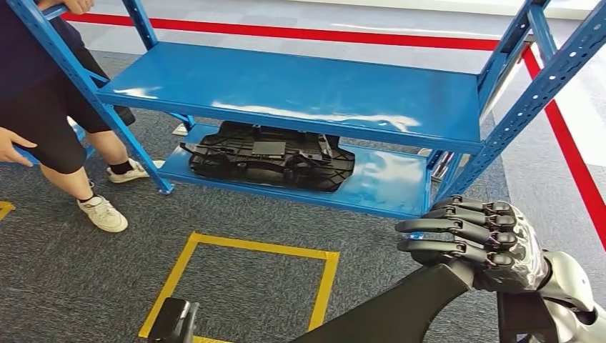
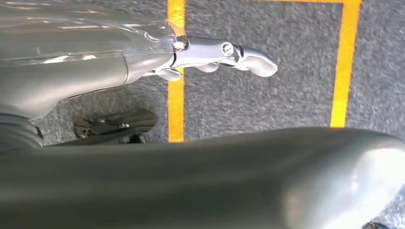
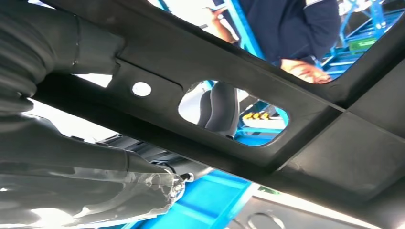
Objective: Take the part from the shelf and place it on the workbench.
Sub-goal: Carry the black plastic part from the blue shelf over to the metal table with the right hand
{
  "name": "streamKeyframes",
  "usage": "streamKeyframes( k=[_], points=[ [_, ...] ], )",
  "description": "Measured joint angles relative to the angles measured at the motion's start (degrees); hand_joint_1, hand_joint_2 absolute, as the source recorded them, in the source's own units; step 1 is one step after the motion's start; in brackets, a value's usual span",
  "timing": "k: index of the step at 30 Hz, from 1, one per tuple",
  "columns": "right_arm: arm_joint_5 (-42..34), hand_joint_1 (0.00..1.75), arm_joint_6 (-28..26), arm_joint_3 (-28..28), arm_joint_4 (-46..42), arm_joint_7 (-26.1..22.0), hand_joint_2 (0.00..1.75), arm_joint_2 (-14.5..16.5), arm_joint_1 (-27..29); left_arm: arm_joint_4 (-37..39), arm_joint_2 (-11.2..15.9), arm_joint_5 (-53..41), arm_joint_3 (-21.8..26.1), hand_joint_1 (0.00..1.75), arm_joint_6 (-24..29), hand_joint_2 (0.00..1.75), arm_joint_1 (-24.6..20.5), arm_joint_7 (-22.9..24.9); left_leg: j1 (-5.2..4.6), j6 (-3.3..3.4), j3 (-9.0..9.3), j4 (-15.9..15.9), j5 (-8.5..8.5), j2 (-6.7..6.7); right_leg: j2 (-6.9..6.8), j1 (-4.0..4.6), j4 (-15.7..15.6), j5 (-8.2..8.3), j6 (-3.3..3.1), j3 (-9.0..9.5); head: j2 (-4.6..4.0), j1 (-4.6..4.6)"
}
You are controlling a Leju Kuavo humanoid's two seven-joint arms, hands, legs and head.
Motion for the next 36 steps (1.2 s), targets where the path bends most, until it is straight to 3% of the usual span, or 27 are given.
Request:
streamKeyframes(
  k=[1,3,5,6,7,9,11,12,14,15,17,19,20,21,23,25,27,29,31,33,35,36],
  points=[
    [0.00,1.75,0.00,0.00,0.05,0.05,1.75,-0.03,-0.09,0.00,0.00,-0.02,0.00,0.00,0.00,0.00,0.00,0.02,0.18,0.29,0.07,-0.37,0.31,-0.33,0.75,-0.02,1.99,-1.41,0.08,-0.78,0.01,0.02],
    [0.00,1.75,-0.01,0.07,0.21,0.11,1.75,-0.09,-0.09,0.00,-0.01,-0.04,0.00,0.00,-0.04,0.00,0.06,0.06,0.27,0.55,-0.06,-0.48,0.55,-1.02,2.25,-0.03,9.10,-5.20,0.04,-3.84,0.01,0.04],
    [-0.01,1.75,-0.01,0.22,0.40,0.14,1.75,-0.09,-0.01,0.00,-0.01,-0.05,0.00,0.00,-0.08,0.00,0.30,0.13,0.20,0.56,-0.22,-0.26,0.56,-1.82,2.65,-0.01,14.27,-6.71,0.22,-6.09,0.00,0.04],
    [-0.01,1.75,-0.01,0.30,0.47,0.15,1.75,-0.09,-0.01,0.00,0.00,-0.05,0.00,0.00,-0.08,0.00,0.39,0.16,0.19,0.55,-0.26,-0.11,0.55,-2.30,2.76,-0.02,13.78,-5.82,0.37,-5.79,0.00,0.04],
    [-0.01,1.75,-0.01,0.34,0.51,0.15,1.75,-0.09,-0.02,0.00,-0.01,-0.05,0.01,0.00,-0.08,0.00,0.43,0.20,0.21,0.50,-0.27,0.06,0.51,-2.85,3.03,-0.05,11.13,-4.04,0.54,-4.49,0.00,0.04],
    [0.00,1.75,-0.01,0.38,0.56,0.16,1.75,-0.09,-0.02,0.00,-0.03,-0.06,0.01,0.00,-0.08,0.00,0.37,0.23,0.21,0.16,-0.54,0.67,0.33,-4.01,5.27,-0.28,3.38,-0.59,0.67,-0.87,0.01,0.04],
    [0.00,1.75,-0.02,0.39,0.60,0.18,1.75,-0.13,0.04,0.00,-0.04,-0.07,0.01,0.00,-0.08,0.00,0.27,0.23,0.22,-0.40,-1.26,1.26,0.29,-5.14,7.25,-0.41,-0.44,0.31,0.24,0.73,0.01,0.02],
    [-0.01,1.75,-0.03,0.40,0.62,0.19,1.75,-0.14,0.05,0.00,-0.04,-0.07,0.02,0.00,-0.08,0.00,0.28,0.24,0.25,-0.70,-1.61,1.38,0.41,-5.72,7.30,-0.36,-0.58,0.15,-0.11,0.75,0.01,0.00],
    [-0.01,1.75,-0.05,0.40,0.62,0.20,1.75,-0.15,-0.04,0.00,-0.03,-0.05,0.03,0.00,-0.08,0.00,0.46,0.24,0.37,-1.23,-1.99,1.48,0.47,-6.51,6.00,-0.41,-0.66,0.29,-0.83,0.72,0.01,-0.02],
    [-0.01,1.75,-0.05,0.40,0.62,0.20,1.75,-0.14,-0.08,0.00,-0.03,-0.04,0.04,0.00,-0.08,0.00,0.49,0.23,0.35,-1.54,-2.42,2.27,-0.11,-5.99,5.28,-0.53,-0.74,0.35,-1.18,0.78,0.01,-0.03],
    [-0.02,1.75,-0.05,0.40,0.62,0.20,1.75,-0.13,-0.09,0.00,-0.04,-0.03,0.07,0.00,-0.08,0.00,0.38,0.21,0.44,-2.26,-4.73,7.13,-2.97,-3.60,3.69,-0.66,-0.84,0.35,-1.68,0.85,0.00,-0.06],
    [-0.02,1.75,-0.05,0.42,0.63,0.21,1.75,-0.11,-0.04,0.00,-0.07,-0.02,0.07,0.00,-0.08,0.00,0.31,0.20,0.76,-2.88,-8.32,14.67,-6.18,-1.92,2.12,-0.60,-0.83,0.24,-1.88,0.84,-0.01,-0.07],
    [-0.02,1.75,-0.05,0.44,0.65,0.21,1.75,-0.11,-0.06,0.00,-0.07,-0.01,0.07,0.00,-0.08,0.00,0.36,0.20,0.87,-3.02,-9.43,16.99,-6.70,-1.63,1.35,-0.58,-0.82,0.18,-1.90,0.86,0.00,-0.07],
    [-0.03,1.75,-0.06,0.45,0.67,0.22,1.75,-0.11,-0.07,0.00,-0.07,-0.01,0.07,0.00,-0.08,0.00,0.42,0.20,0.93,-3.03,-9.46,17.09,-6.10,-1.46,0.64,-0.57,-0.82,0.09,-1.89,0.93,0.00,-0.07],
    [-0.04,1.75,-0.09,0.46,0.68,0.22,1.75,-0.11,-0.11,0.00,-0.07,-0.02,0.07,0.00,-0.08,0.00,0.48,0.20,0.82,-2.59,-6.36,10.88,-2.41,-0.62,-0.68,-0.51,-0.82,-0.15,-1.75,1.24,0.01,-0.07],
    [-0.03,1.75,-0.21,0.46,0.68,0.22,1.75,-0.11,-0.09,0.00,-0.07,-0.05,0.07,0.00,-0.07,0.00,0.34,0.19,0.20,-1.76,-2.74,3.69,0.13,1.50,-1.77,-0.30,-0.84,-0.43,-1.46,1.51,0.00,-0.06],
    [-0.02,1.75,-0.38,0.47,0.68,0.22,1.75,-0.11,-0.04,0.00,-0.06,-0.09,0.07,0.00,-0.02,0.00,0.31,0.15,-0.39,-1.20,-1.81,1.42,0.26,2.49,-2.79,-0.11,-0.92,-0.58,-1.03,1.60,0.00,-0.06],
    [-0.02,1.75,-0.52,0.46,0.67,0.22,1.75,-0.12,-0.02,0.00,-0.04,-0.13,0.07,0.00,0.09,0.00,0.55,0.14,-0.32,-0.75,-1.77,0.94,0.49,1.51,-3.56,-0.14,-1.13,-0.80,-0.51,1.97,0.00,-0.05],
    [-0.02,1.75,-0.72,0.42,0.65,0.22,1.75,-0.16,0.07,0.00,-0.03,-0.17,0.07,0.00,0.20,0.00,0.63,0.10,0.05,-0.14,-1.32,0.13,0.92,0.48,-1.55,-0.21,0.66,-2.40,-0.26,1.56,0.00,-0.02],
    [-0.02,1.75,-0.90,0.40,0.64,0.22,1.75,-0.22,0.45,0.00,-0.03,-0.24,0.07,0.00,0.20,0.00,0.50,0.05,0.22,0.24,-1.08,-0.24,1.11,-0.63,1.66,-0.21,6.90,-5.73,-0.39,-1.35,0.01,0.03],
    [-0.02,1.75,-0.98,0.42,0.66,0.22,1.75,-0.25,1.04,0.00,-0.04,-0.28,0.08,0.00,0.17,0.00,0.53,0.06,0.16,0.35,-1.08,-0.16,1.07,-1.90,2.75,-0.19,13.42,-7.86,-0.38,-4.81,0.01,0.06],
    [-0.02,1.75,-1.00,0.42,0.66,0.22,1.75,-0.25,1.28,0.00,-0.04,-0.30,0.08,0.00,0.16,0.00,0.60,0.07,0.15,0.33,-1.06,-0.07,1.04,-2.59,2.87,-0.20,14.23,-7.38,-0.25,-5.47,0.00,0.05]
  ],
)
